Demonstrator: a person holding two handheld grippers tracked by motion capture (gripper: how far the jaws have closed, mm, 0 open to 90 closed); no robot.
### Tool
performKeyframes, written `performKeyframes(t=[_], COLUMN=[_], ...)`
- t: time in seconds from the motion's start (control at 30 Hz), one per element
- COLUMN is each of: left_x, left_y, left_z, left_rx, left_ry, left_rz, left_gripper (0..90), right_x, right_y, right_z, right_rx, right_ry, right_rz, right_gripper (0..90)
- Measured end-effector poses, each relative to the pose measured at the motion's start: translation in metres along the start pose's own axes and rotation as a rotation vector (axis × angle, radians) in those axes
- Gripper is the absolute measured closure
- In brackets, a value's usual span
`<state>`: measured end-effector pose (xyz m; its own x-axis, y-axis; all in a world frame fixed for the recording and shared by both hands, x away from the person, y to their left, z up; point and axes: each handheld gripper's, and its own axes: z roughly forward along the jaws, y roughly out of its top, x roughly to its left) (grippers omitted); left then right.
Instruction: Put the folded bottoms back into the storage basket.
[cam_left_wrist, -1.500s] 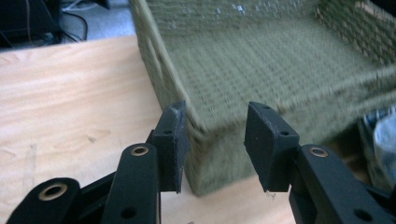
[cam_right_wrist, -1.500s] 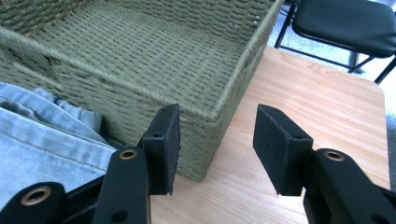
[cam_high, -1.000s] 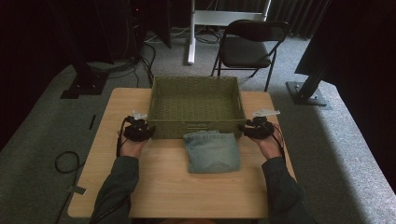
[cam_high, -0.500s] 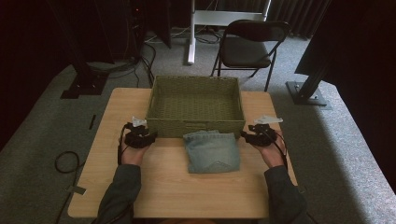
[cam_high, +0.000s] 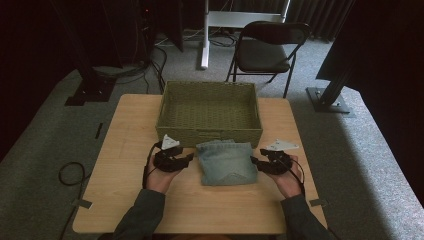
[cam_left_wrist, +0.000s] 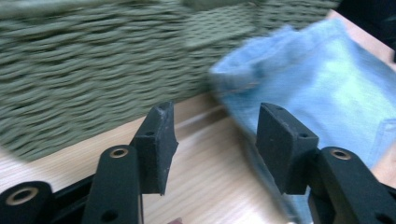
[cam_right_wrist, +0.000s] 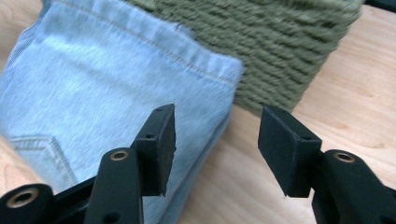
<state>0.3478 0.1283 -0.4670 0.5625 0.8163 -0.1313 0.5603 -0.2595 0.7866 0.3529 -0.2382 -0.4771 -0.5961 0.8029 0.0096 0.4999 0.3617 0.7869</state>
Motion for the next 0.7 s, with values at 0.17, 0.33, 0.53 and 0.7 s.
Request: performKeyframes(t=[0.17, 0.33, 0.53, 0.7], left_x=[-0.021, -0.038, -0.044, -0.042], left_y=[0.000, -0.004, -0.007, -0.010], left_z=[0.009, 0.020, 0.036, 0.050], left_rx=[-0.001, 0.026, 0.063, 0.076], left_ry=[-0.037, -0.059, -0.041, -0.024], left_rz=[0.037, 0.084, 0.105, 0.110], left_gripper=[45.0, 45.1, 46.0, 45.7], right_x=[0.010, 0.013, 0.016, 0.017], right_y=[-0.009, -0.017, -0.018, -0.019], right_z=[0.002, 0.001, 0.001, 0.005], right_rx=[0.018, 0.020, 0.025, 0.038], right_ry=[0.014, 0.021, 0.036, 0.048], right_rz=[-0.011, -0.005, -0.008, 0.003], right_gripper=[45.3, 45.2, 45.2, 44.8])
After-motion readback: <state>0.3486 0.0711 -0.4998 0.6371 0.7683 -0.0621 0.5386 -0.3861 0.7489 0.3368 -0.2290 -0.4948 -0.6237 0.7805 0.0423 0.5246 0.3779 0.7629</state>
